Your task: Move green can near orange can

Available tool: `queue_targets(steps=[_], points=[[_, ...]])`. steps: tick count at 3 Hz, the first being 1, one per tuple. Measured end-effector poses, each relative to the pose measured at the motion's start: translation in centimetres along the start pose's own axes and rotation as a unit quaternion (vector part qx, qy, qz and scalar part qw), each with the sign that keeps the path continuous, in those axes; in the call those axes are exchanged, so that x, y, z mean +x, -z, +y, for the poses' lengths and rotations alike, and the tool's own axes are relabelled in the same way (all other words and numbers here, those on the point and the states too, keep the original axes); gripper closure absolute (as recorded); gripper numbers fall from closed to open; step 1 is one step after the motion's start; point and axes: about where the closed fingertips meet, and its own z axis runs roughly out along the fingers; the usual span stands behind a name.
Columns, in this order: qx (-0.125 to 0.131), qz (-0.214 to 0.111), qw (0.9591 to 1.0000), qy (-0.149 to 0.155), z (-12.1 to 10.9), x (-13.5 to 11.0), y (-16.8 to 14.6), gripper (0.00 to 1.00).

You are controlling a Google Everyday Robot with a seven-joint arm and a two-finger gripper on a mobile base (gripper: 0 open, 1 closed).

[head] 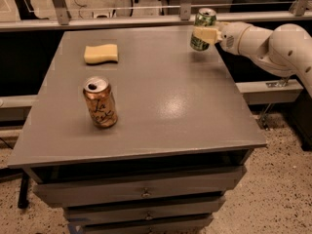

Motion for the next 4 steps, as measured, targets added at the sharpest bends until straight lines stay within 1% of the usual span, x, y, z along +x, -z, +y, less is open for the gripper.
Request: queue_targets(steps=[1,2,3,4], points=[[-0.043,-0.009,0.9979,-0.047,4.6,-2.2,2.5,1.00],[-0.111,-0.004,0.9912,-0.072,11.6,-4.0,4.0,1.00],[-0.172,0.023,0.9812,-0.083,18.6,-5.2,4.7,1.00],[-0.179,0.027,0.9799,-0.083,19.4,-5.4,4.8,1.00]])
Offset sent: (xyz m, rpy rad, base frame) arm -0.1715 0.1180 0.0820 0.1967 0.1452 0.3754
